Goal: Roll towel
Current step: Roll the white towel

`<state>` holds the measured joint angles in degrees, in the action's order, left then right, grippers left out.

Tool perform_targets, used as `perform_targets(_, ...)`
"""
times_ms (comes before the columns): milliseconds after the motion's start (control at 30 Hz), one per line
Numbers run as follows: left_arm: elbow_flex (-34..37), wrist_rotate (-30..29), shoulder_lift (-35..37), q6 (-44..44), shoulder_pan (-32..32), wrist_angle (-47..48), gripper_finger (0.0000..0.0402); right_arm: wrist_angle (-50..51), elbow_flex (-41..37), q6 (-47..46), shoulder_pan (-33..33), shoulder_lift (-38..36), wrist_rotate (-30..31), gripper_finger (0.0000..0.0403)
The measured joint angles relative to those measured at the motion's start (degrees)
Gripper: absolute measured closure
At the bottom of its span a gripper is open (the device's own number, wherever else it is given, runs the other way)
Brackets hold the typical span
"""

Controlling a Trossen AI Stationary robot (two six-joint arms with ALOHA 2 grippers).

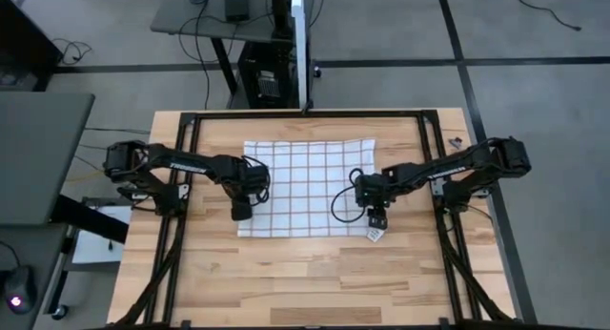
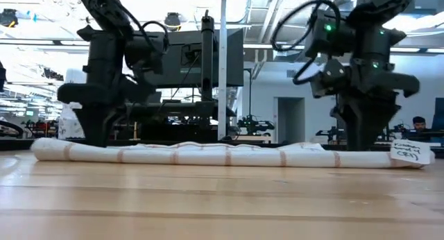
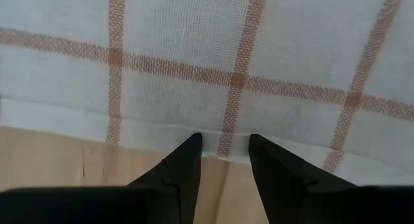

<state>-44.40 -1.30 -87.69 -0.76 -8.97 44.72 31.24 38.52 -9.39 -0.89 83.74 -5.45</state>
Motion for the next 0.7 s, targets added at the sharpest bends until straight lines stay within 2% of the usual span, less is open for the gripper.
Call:
perform_targets(233,0.0,0.0,0.3,-2.2,0.0,4.3,0.0284,-0.2,-0.1,-1.1,0.0,-0.1,0.0,0.0223)
perform_targets(400,-4.2,0.0,0.4,-2.1,0.0,7.5,0.0284,4.0,3.4,-1.8,-0.7,-0.1,0.0,0.0223)
perform_targets(567,-8.2,0.0,0.4,-1.4,-0.2,6.4,0.0284,5.1,8.0,-2.0,-1.4,-0.1,-0.1,0.0223)
perform_targets(700,-8.7,-0.3,0.4,1.1,-1.4,2.2,0.0284,3.3,9.1,-6.9,-1.5,-0.2,-0.1,0.0223)
